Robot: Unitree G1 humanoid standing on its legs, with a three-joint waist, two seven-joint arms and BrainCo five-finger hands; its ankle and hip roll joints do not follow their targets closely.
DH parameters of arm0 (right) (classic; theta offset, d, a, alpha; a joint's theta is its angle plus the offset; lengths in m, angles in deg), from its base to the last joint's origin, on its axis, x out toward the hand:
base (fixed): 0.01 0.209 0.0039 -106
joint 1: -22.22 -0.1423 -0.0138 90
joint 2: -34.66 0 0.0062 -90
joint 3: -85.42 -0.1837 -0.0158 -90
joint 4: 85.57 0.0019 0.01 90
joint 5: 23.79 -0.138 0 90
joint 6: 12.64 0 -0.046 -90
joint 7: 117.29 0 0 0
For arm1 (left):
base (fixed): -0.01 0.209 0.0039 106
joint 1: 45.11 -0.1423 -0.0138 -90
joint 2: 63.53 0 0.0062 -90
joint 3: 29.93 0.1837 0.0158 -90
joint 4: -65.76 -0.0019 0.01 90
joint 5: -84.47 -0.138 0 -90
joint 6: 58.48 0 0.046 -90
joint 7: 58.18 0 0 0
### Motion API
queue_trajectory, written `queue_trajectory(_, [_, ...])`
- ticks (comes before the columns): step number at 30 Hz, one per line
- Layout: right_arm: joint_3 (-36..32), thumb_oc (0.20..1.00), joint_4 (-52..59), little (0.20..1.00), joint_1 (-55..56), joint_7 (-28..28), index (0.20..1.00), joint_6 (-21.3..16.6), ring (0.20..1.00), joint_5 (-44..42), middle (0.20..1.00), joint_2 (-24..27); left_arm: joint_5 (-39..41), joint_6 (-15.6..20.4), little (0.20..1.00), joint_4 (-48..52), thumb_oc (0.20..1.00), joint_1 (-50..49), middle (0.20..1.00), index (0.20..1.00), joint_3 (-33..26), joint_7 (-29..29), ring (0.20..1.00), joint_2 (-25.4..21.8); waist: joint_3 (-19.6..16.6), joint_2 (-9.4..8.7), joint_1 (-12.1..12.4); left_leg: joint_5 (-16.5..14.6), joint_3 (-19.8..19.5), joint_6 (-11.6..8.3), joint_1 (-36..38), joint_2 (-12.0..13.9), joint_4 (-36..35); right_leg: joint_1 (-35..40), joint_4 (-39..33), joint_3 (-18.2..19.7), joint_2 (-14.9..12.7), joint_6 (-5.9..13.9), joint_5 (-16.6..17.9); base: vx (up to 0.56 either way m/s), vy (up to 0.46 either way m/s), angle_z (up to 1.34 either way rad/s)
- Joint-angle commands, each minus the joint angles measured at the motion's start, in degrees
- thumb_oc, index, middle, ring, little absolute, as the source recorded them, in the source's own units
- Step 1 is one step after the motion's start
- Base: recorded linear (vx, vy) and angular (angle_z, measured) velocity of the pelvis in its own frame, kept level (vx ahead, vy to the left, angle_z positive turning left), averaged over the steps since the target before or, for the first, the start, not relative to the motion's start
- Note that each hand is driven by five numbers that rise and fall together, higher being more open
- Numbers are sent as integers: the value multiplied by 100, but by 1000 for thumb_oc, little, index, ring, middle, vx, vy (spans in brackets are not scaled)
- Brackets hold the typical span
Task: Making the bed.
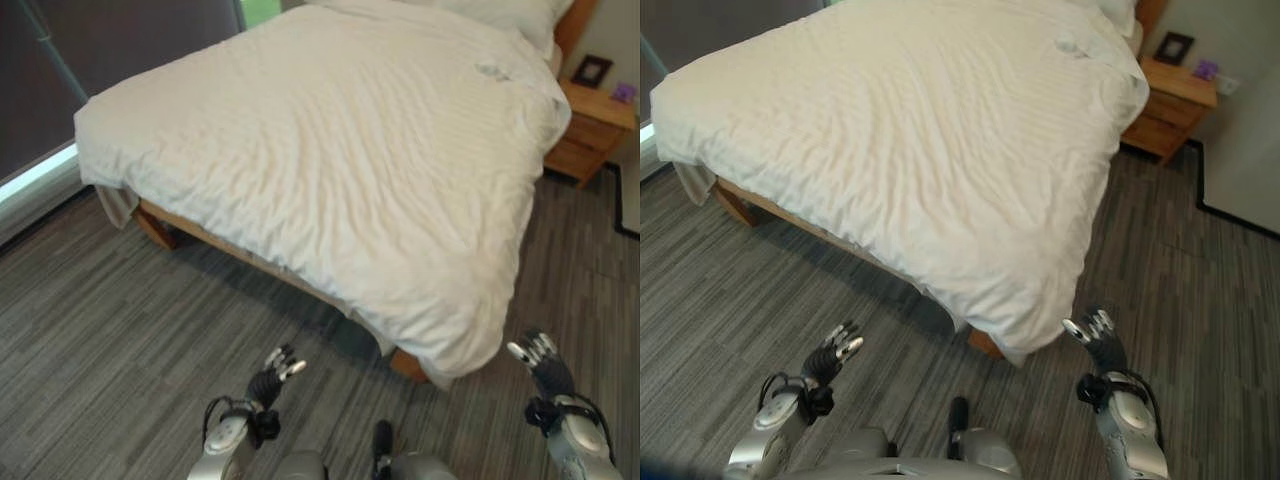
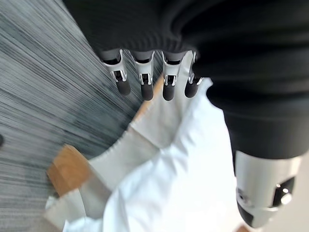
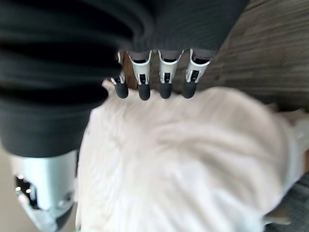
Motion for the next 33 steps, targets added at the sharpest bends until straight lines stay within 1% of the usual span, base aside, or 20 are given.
queue_trajectory(1, [-89,1000,115,1000,195,-32,1000,-129,1000,-57,1000,47,-156,230,1000,229,1000,207,1000,1000,260,-104,1000,71,-405,45,-152,313,-113,678,523,-484,-1613,-545,-270,427,185,534,680,-426,168,-3])
queue_trajectory(2, [-136,1000,203,1000,236,-26,1000,-176,1000,-260,1000,-118,-157,255,1000,162,1000,415,1000,1000,392,-40,1000,88,-345,-8,-274,350,-228,768,576,-585,-2191,-868,-323,526,133,680,1054,-344,125,-14])
queue_trajectory(3, [-138,1000,206,1000,237,-26,1000,-175,1000,-261,1000,-120,-156,258,1000,157,1000,420,1000,1000,394,-40,1000,87,-349,-10,-272,371,-229,770,584,-587,-2223,-872,-327,527,131,682,1059,-372,108,-13])
queue_trajectory(6, [-59,1000,305,1000,422,80,1000,-174,1000,-191,1000,-241,-359,260,1000,-20,1000,528,1000,1000,469,-36,1000,-34,-176,-168,-371,565,-194,773,539,-670,-2583,-1240,-537,922,108,1000,1666,-321,33,0])
queue_trajectory(8, [-59,1000,361,1000,426,80,1000,-156,1000,-124,1000,-229,-403,264,1000,-34,1000,620,1000,1000,520,-35,1000,-109,-75,-178,-430,619,-237,777,363,-632,-2435,-1316,-429,1253,101,1059,1558,-392,-42,11])
queue_trajectory(9, [-58,1000,411,1000,443,167,1000,-127,1000,-165,1000,-251,-433,262,1000,-164,1000,728,1000,1000,557,-55,1000,-206,77,-148,-402,718,-204,770,-8,-507,-2259,-1285,-80,1603,63,982,1126,-474,-117,48])
queue_trajectory(11, [-50,1000,386,1000,434,197,1000,-123,1000,-125,1000,-240,-478,276,1000,-140,1000,670,1000,1000,527,-48,1000,-253,146,-112,-309,804,-199,769,-185,-426,-2201,-1187,144,1475,-96,904,940,-419,-126,27])
queue_trajectory(12, [32,1000,324,1000,304,210,1000,-119,1000,-39,1000,-174,-465,255,1000,-28,1000,482,1000,1000,473,-89,1000,-333,176,-2,-76,966,-183,757,-408,-250,-2184,-884,472,1178,-395,800,645,-314,-143,-18])
queue_trajectory(14, [83,1000,276,1000,242,209,1000,-125,1000,-53,1000,-189,-451,249,1000,5,1000,438,1000,1000,449,-111,1000,-356,152,14,3,1035,-179,747,-498,-188,-2167,-751,630,1125,-562,799,604,-313,-175,-39])
queue_trajectory(15, [310,1000,243,1000,28,232,1000,-99,1000,9,1000,-201,-421,240,1000,39,1000,293,1000,1000,392,-169,1000,-394,-18,125,269,1216,-116,660,-620,60,-2218,-294,1032,1063,-1172,796,660,-218,-153,-58])
queue_trajectory(16, [314,1000,244,1000,30,231,1000,-98,1000,10,1000,-202,-421,239,1000,42,1000,287,1000,1000,390,-170,1000,-397,-8,122,267,1213,-116,661,-600,57,-2223,-270,1019,1060,-1176,799,659,-273,-235,-67])
queue_trajectory(20, [580,1000,650,1000,-35,319,1000,-47,1000,100,1000,-261,-390,240,1000,87,1000,199,1000,1000,304,-177,1000,-489,-335,-127,582,1266,155,368,-776,433,-2003,409,515,498,-2126,1141,1355,-159,-351,-50])
queue_trajectory(22, [606,1000,591,1000,-67,308,1000,-50,1000,93,1000,-276,-438,258,1000,123,1000,245,1000,1000,304,-151,1000,-533,-398,-195,618,1276,227,276,-823,559,-1950,499,330,402,-2211,1211,1390,-157,-407,-60])
queue_trajectory(26, [702,1000,615,1000,-44,294,1000,-33,1000,146,1000,-300,-414,289,1000,79,1000,325,1000,1000,208,-66,1000,-538,-468,-280,630,1431,381,8,-733,973,-1945,512,177,315,-2078,1330,1081,-107,-423,-67])
queue_trajectory(27, [841,1000,752,1000,-100,300,1000,-32,1000,165,1000,-264,-287,273,1000,75,1000,292,1000,1000,5,3,1000,-495,-438,-242,723,1623,572,-152,-540,1403,-2001,435,267,51,-1830,1296,388,-54,-336,-74])
queue_trajectory(28, [841,1000,752,1000,-100,300,1000,-32,1000,165,1000,-263,-287,273,1000,75,1000,292,1000,1000,5,3,1000,-495,-436,-241,726,1624,575,-153,-536,1405,-2004,434,269,54,-1828,1295,387,-84,-736,-85])
queue_trajectory(29, [894,1000,835,1000,-91,251,1000,-16,1000,99,1000,-225,-143,269,1000,104,1000,268,1000,1000,-53,38,1000,-413,-401,-115,660,2252,638,-282,-462,1962,-2049,562,118,221,-1306,1036,-152,-30,-401,-85])
queue_trajectory(30, [894,1000,835,1000,-91,251,1000,-16,1000,99,1000,-225,-143,269,1000,104,1000,268,1000,1000,-53,39,1000,-413,-403,-113,661,2254,639,-283,-463,1965,-2051,560,117,222,-1303,1034,-151,-70,-751,-48])
queue_trajectory(31, [708,1000,949,1000,-23,-21,1000,-71,1000,23,1000,-211,-229,184,1000,20,1000,352,1000,1000,52,117,1000,-269,-322,-29,461,3059,851,-317,-580,2296,-1812,679,51,255,-857,774,-259,-75,-562,-39])
queue_trajectory(33, [600,1000,1040,1000,19,-137,1000,-117,1000,-225,1000,-265,-272,131,1000,-20,1000,373,1000,1000,135,149,1000,-129,-257,-49,298,3006,1038,-220,-697,2356,-1379,754,9,265,-696,619,-259,-86,-501,-46])
